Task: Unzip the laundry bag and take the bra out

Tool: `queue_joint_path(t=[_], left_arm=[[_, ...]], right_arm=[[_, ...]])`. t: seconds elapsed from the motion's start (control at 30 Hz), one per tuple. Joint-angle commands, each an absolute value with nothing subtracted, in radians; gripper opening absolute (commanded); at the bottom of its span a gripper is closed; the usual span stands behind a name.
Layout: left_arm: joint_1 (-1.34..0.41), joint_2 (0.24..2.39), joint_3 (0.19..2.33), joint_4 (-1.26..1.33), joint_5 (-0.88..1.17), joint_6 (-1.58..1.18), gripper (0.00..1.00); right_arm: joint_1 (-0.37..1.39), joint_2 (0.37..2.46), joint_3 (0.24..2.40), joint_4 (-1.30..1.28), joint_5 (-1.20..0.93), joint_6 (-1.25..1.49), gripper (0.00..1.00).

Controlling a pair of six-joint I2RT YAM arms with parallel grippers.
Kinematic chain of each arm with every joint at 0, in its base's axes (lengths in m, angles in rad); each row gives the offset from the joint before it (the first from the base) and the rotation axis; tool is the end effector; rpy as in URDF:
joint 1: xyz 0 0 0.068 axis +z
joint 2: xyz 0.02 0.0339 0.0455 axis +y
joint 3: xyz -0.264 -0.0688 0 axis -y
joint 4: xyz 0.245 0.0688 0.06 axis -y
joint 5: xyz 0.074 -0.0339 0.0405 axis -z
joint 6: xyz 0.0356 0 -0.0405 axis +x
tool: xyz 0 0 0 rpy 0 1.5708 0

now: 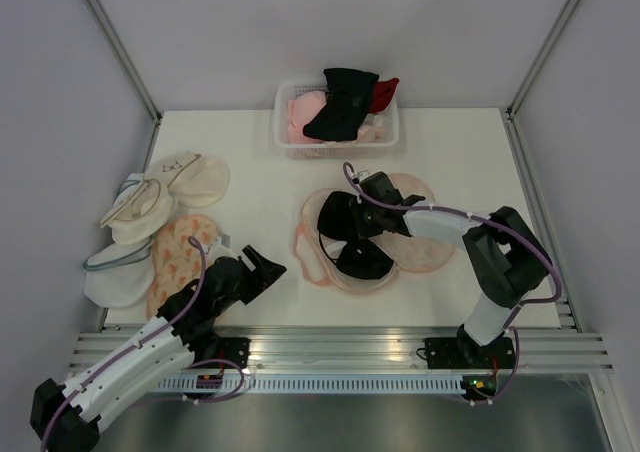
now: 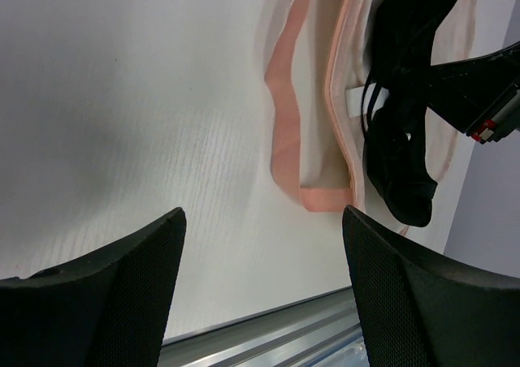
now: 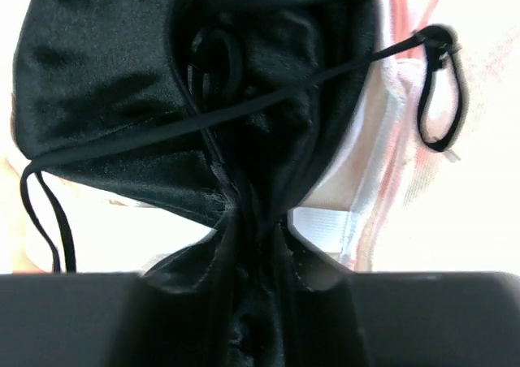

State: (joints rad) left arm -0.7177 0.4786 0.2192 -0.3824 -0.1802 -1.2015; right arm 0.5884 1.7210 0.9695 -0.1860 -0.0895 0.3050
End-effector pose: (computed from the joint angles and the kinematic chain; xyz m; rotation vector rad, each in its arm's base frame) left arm 0.0985 -0.0775 0.1650 -0.6629 2.2447 -0.8382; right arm 0.2846 0.1937 0.1629 -0.4001 2.5375 0.4673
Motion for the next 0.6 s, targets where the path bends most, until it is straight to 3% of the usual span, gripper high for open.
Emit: queue_joint_path(t=[0.0, 0.07, 0.57], left_arm=[[-0.719, 0.463, 0.215, -0.348, -0.179, -1.169, 0.81], [-0.719, 0.456, 0.210, -0.350, -0.179, -1.169, 0.82], [-0.719, 0.457, 0.210, -0.351, -0.179, -1.173, 0.81]], right_arm=[[0.607, 1.718, 0.999, -0.173, -0.064, 0.313, 0.11], [0.606, 1.680, 0.993, -0.187, -0.051, 0.313, 0.00], [0.604, 1.329, 1.106, -0.342, -0.077, 0.319, 0.00]])
